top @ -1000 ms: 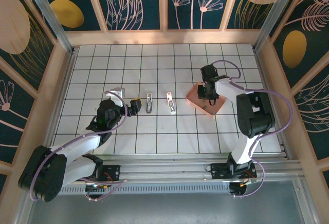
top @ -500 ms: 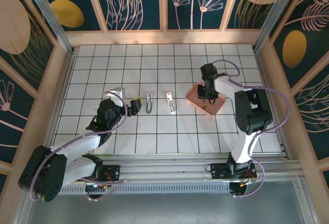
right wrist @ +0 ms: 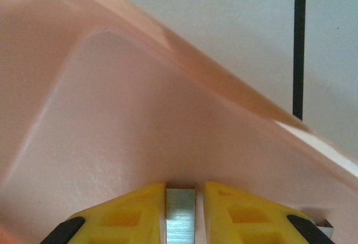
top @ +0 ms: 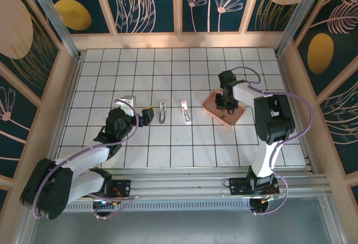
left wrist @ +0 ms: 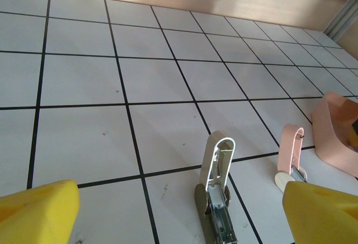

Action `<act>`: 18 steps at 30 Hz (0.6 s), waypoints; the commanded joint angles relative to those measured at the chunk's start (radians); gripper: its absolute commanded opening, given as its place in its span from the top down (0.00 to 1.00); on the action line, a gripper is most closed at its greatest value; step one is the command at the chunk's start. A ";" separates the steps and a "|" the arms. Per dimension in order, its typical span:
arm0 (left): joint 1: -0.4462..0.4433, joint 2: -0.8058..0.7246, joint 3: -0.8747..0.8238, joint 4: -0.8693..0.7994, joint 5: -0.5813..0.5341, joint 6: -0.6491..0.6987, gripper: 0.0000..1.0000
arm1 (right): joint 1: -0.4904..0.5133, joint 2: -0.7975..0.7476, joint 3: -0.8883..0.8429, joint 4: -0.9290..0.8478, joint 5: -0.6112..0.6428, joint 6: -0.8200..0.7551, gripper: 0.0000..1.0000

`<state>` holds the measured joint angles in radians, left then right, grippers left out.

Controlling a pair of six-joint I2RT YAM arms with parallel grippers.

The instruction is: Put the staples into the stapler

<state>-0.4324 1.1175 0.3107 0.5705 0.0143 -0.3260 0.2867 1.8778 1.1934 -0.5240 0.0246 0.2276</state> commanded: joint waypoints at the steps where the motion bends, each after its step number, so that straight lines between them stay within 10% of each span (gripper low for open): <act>1: -0.003 0.003 0.018 -0.012 -0.013 0.016 0.07 | -0.011 0.024 0.002 0.002 -0.005 0.018 0.78; 18: -0.004 0.001 0.023 -0.034 -0.007 -0.001 0.07 | -0.009 -0.186 -0.116 0.171 -0.020 0.044 0.88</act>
<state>-0.4324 1.1175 0.3107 0.5488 0.0143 -0.3264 0.2764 1.7912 1.1072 -0.4217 0.0055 0.2474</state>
